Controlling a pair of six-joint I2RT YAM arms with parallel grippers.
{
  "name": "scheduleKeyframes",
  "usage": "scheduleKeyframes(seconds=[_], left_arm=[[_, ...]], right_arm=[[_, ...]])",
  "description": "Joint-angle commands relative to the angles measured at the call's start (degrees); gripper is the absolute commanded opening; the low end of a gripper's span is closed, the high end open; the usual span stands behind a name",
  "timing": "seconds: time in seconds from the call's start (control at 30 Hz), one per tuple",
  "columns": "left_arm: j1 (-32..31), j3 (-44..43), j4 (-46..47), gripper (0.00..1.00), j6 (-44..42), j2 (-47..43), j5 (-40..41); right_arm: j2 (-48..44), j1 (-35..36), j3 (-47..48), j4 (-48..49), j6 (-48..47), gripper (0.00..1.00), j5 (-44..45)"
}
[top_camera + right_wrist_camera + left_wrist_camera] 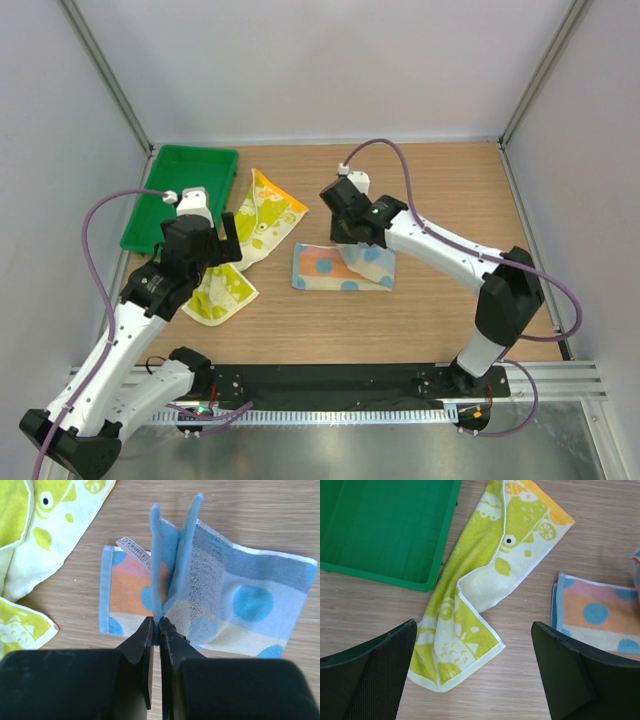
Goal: Roll the towels
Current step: Fold the towel
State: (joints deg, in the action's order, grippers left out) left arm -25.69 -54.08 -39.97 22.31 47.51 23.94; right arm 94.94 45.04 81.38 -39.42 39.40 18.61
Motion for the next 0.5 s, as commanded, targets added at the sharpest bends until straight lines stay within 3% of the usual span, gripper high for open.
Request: scheduleKeyframes(seconds=[0.0,0.37,0.4,0.47], left_arm=[[0.38,-0.67,0.77,0.96,0.19,-0.04,0.4],[0.38,-0.58,0.59,0.96,0.28,0.04,0.49],[0.38,-0.67,0.59,0.96,0.28,0.13,0.49],[0.47,-0.67,0.59,0.96,0.28,0.13,0.4]], right_arm=[[2.87,3.03,3.6,2.94,1.21,0.01,2.22],[14.92,10.85,4.31,8.73,2.97,0.01,-1.91],[15.54,11.38,4.4,9.09,2.53,0.07,-2.17],[17.03,12.96,4.48,10.67,1.92,0.31,-3.31]])
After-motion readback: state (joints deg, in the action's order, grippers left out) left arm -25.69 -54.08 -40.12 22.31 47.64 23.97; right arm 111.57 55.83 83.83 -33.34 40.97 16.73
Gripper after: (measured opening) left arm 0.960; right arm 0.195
